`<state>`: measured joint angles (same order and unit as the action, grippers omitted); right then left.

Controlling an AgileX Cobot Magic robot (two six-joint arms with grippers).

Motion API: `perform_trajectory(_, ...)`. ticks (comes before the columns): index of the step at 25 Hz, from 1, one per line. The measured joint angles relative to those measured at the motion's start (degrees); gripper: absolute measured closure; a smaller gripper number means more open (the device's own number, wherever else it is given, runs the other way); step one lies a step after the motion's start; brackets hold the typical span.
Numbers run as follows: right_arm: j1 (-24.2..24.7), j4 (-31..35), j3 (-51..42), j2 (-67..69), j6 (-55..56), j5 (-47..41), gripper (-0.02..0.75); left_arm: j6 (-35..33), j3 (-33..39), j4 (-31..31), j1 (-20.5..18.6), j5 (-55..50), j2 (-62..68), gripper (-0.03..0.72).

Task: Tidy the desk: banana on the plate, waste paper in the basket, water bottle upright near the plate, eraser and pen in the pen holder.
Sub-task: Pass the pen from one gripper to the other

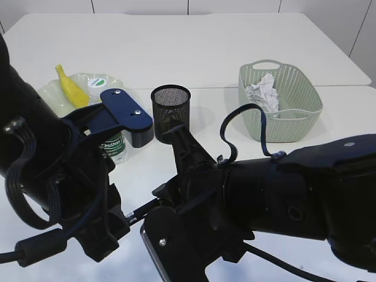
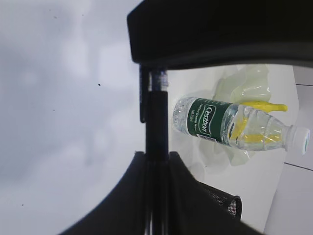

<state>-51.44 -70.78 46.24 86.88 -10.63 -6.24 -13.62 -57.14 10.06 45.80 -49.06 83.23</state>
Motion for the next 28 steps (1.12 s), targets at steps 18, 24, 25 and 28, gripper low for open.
perform_trajectory(18, 0.0, -0.3, 0.0, 0.0, 0.0, 0.0, 0.690, 0.0, 0.0, 0.0, 0.0, 0.0, 0.0, 0.284)
perform_trajectory(24, 0.0, -0.3, 0.0, 0.0, 0.1, -0.4, 0.690, 0.0, 0.0, 0.0, 0.0, 0.9, 0.0, 0.237)
perform_trajectory(25, 0.0, -0.3, 0.0, 0.0, 0.1, -0.7, 0.690, 0.4, 0.0, 0.0, 0.0, 1.5, 0.0, 0.236)
perform_trajectory(28, 0.0, -0.3, 0.0, 0.0, 0.1, -1.0, 0.690, 1.8, 0.0, 0.0, 0.0, 3.2, 0.0, 0.233)
